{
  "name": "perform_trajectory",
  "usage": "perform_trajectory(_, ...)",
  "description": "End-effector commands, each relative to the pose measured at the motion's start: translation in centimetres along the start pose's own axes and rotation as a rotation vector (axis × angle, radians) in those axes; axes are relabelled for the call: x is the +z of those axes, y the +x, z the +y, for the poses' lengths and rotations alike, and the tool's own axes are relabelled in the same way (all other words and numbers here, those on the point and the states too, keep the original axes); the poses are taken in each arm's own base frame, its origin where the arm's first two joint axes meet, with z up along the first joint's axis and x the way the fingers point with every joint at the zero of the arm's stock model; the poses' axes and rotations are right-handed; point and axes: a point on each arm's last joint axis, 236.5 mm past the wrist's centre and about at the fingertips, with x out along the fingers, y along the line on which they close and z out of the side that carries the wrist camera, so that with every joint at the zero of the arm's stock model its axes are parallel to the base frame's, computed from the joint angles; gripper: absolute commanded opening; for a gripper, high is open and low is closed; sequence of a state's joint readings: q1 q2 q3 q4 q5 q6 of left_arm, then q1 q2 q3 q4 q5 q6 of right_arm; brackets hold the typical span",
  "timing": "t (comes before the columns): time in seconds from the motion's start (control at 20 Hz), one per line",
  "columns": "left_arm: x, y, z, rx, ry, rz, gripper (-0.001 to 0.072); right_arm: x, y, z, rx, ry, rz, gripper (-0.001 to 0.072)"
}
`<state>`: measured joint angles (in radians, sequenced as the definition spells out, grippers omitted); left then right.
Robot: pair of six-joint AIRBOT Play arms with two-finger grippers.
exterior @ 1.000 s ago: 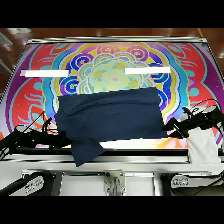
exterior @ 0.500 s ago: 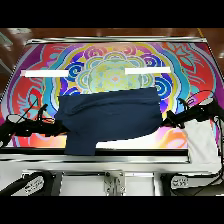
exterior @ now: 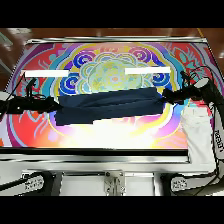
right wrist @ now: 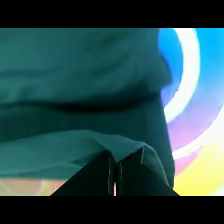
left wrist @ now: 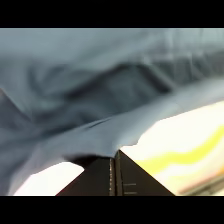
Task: Fold the shirts.
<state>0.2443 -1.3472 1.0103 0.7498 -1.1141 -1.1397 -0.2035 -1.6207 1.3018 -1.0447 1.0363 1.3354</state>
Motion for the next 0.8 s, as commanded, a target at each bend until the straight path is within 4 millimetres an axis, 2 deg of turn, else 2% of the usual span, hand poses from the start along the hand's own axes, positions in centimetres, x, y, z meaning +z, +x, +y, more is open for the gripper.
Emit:
perform_trajectory(0.0, 3.7, 1.4, 1.5, 0.0, -0.05, -0.006, 0.0053, 3.8, 1.1, 0.0, -0.026, 0.015, -0.105, 0.0054)
perform_trajectory(0.1, 4.7, 3.0, 2.0, -0.004, -0.059, 0.013, 0.0053, 5.5, 2.2, 0.9, 0.034, 0.067, -0.143, 0.0054)
perform_trajectory(0.2, 5.3, 4.4, 2.7, -0.004, -0.086, 0.033, 0.0054, 6.6, 3.3, 0.9, 0.058, 0.101, -0.161, 0.0054)
perform_trajectory(0.45, 6.1, 6.2, 4.9, 0.02, -0.142, 0.018, 0.0054, 6.5, 5.8, 0.8, 0.079, 0.144, -0.136, 0.0056)
perform_trajectory(0.55, 6.4, 6.7, 5.6, 0.032, -0.209, 0.003, 0.0055, 6.0, 6.5, 1.1, 0.082, 0.142, -0.117, 0.0091)
perform_trajectory(0.6, 6.3, 6.8, 5.7, 0.031, -0.221, 0.006, 0.0107, 6.0, 6.6, 1.2, 0.085, 0.145, -0.116, 0.0337)
perform_trajectory(0.65, 6.4, 6.7, 5.5, 0.027, -0.222, 0.003, 0.034, 6.0, 6.5, 1.3, 0.089, 0.135, -0.118, 0.0601)
perform_trajectory(0.7, 6.6, 6.4, 5.2, 0.018, -0.217, 0.006, 0.0551, 6.0, 6.0, 1.1, 0.085, 0.109, -0.117, 0.0632)
perform_trajectory(0.75, 6.9, 6.0, 4.8, 0.009, -0.194, 0.013, 0.0583, 6.2, 5.2, 0.7, 0.076, 0.087, -0.125, 0.0632)
